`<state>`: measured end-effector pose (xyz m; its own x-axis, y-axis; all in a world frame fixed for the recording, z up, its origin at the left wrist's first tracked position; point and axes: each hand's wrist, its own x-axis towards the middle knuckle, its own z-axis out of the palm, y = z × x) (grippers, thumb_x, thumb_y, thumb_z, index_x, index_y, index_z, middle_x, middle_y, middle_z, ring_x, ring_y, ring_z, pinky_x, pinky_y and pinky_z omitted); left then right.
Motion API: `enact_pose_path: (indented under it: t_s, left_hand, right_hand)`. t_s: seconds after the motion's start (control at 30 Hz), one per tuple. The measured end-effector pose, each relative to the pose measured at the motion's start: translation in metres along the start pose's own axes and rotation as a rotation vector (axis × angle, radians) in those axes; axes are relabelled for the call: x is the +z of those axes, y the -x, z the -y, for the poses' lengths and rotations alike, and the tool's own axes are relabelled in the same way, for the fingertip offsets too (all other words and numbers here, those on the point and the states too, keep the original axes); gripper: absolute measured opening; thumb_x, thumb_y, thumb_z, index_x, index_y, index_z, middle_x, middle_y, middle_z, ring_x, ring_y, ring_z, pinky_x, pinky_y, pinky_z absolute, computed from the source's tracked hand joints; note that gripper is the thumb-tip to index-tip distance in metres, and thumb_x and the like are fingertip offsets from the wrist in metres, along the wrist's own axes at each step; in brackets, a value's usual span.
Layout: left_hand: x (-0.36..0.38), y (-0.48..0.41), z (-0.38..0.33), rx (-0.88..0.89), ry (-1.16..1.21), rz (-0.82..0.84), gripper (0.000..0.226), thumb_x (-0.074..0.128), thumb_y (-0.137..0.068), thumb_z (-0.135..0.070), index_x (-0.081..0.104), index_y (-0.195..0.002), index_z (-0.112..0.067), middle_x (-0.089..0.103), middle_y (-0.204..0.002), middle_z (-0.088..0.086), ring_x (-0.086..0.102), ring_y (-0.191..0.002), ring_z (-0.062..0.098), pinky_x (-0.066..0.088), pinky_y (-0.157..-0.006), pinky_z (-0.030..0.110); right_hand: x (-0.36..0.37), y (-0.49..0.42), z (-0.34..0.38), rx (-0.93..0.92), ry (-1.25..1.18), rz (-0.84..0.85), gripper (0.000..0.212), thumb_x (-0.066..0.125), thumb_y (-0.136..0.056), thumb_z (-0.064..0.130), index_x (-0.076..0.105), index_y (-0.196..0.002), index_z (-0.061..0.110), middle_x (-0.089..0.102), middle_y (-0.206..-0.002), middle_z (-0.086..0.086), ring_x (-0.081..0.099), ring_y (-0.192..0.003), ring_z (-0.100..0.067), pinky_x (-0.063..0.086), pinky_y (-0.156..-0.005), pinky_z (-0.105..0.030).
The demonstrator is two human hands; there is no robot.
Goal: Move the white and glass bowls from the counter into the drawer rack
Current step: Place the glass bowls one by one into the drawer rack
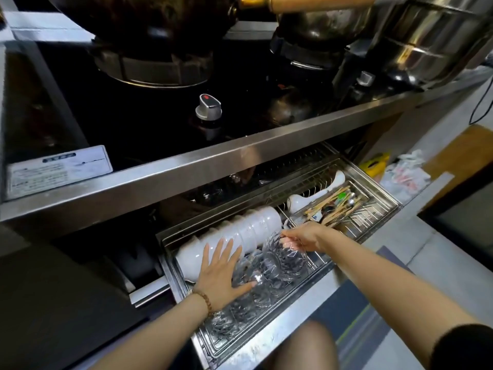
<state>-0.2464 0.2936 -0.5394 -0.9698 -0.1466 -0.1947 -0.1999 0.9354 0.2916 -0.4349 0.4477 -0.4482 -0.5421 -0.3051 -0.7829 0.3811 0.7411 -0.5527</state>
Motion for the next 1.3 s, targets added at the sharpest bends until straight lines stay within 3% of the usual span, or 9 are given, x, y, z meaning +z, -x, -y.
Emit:
enact_pose_path:
  t_s: [0.17,0.27,0.37,0.53,0.87,0.93,1.1,1.2,1.3]
  left_hand:
    - [0.002,0.000,0.000,-0.013,-0.012,0.010,0.104,0.000,-0.065,-0.090,-0.009,-0.148,-0.030,-0.026,-0.150,-0.006,-0.029,-0.139,0.020,-0.025,-0.110,0.051]
    - [0.002,0.001,-0.001,-0.013,-0.013,0.006,0.104,-0.002,-0.064,-0.091,-0.010,-0.148,-0.031,-0.027,-0.150,-0.005,-0.030,-0.139,0.021,-0.025,-0.110,0.050]
    - [0.001,0.001,-0.003,-0.016,-0.002,0.006,0.105,-0.003,-0.062,-0.091,-0.010,-0.148,-0.031,-0.026,-0.151,-0.005,-0.029,-0.139,0.021,-0.026,-0.109,0.050]
    - [0.000,0.001,-0.004,-0.026,0.001,0.022,0.106,-0.003,-0.061,-0.091,-0.011,-0.148,-0.031,-0.025,-0.154,-0.003,-0.030,-0.139,0.021,-0.024,-0.110,0.051]
    - [-0.001,0.000,-0.004,-0.030,-0.002,0.038,0.110,-0.007,-0.058,-0.092,-0.011,-0.148,-0.029,-0.023,-0.155,-0.003,-0.029,-0.139,0.021,-0.027,-0.108,0.049]
    - [-0.001,-0.001,-0.004,-0.032,-0.008,0.052,0.110,-0.006,-0.058,-0.092,-0.009,-0.148,-0.029,-0.022,-0.155,-0.003,-0.028,-0.140,0.021,-0.028,-0.108,0.048]
    - [-0.015,0.001,-0.005,-0.038,0.053,0.069,0.104,0.005,-0.065,-0.089,-0.004,-0.149,-0.029,-0.008,-0.159,-0.002,-0.014,-0.145,0.020,-0.021,-0.110,0.043]
    - [-0.039,0.007,-0.009,-0.026,0.139,0.026,0.091,0.020,-0.076,-0.082,0.003,-0.149,-0.030,0.003,-0.160,-0.003,0.000,-0.146,0.019,-0.007,-0.115,0.039]
    - [-0.079,0.019,-0.017,0.050,0.191,-0.125,0.079,0.032,-0.085,-0.071,0.017,-0.148,-0.026,0.021,-0.157,-0.001,0.019,-0.143,0.017,0.012,-0.116,0.033]
  right_hand:
    - [0.007,-0.016,-0.001,0.079,0.058,0.106,0.031,0.048,-0.097,0.023,0.058,-0.119,0.004,0.060,-0.079,0.002,0.041,-0.054,-0.004,0.038,-0.045,-0.012]
    - [0.012,-0.023,-0.004,0.092,0.108,0.146,0.034,0.048,-0.097,0.024,0.055,-0.126,0.006,0.060,-0.080,0.005,0.041,-0.055,-0.003,0.040,-0.044,-0.013]
    - [0.017,-0.026,-0.006,0.085,0.135,0.178,0.025,0.048,-0.097,0.025,0.062,-0.111,0.009,0.060,-0.073,0.007,0.045,-0.059,-0.003,0.042,-0.051,-0.013]
    - [0.018,-0.028,-0.009,0.104,0.165,0.213,0.025,0.046,-0.097,0.026,0.061,-0.084,0.011,0.061,-0.081,0.001,0.052,-0.069,-0.006,0.044,-0.064,-0.019]
    - [0.021,-0.022,-0.005,0.101,0.194,0.205,0.022,0.049,-0.096,0.025,0.059,-0.085,0.010,0.062,-0.084,-0.001,0.057,-0.073,-0.009,0.048,-0.070,-0.021]
    - [0.021,-0.019,-0.004,0.047,0.235,0.143,0.019,0.054,-0.094,0.025,0.061,-0.087,0.009,0.063,-0.086,-0.002,0.058,-0.075,-0.012,0.050,-0.071,-0.026]
    - [0.013,0.002,-0.001,-0.266,0.388,-0.110,0.044,0.060,-0.089,0.033,0.057,-0.124,0.006,0.059,-0.125,-0.010,0.055,-0.116,-0.023,0.043,-0.100,-0.035]
    - [0.008,0.035,0.009,-0.470,0.293,-0.166,0.045,0.061,-0.090,0.030,0.054,-0.129,0.010,0.056,-0.132,-0.008,0.053,-0.117,-0.016,0.042,-0.101,-0.030]
    - [0.010,0.078,0.018,-0.636,0.215,-0.213,0.047,0.061,-0.089,0.031,0.050,-0.133,0.018,0.053,-0.136,-0.001,0.051,-0.122,-0.013,0.041,-0.105,-0.031]
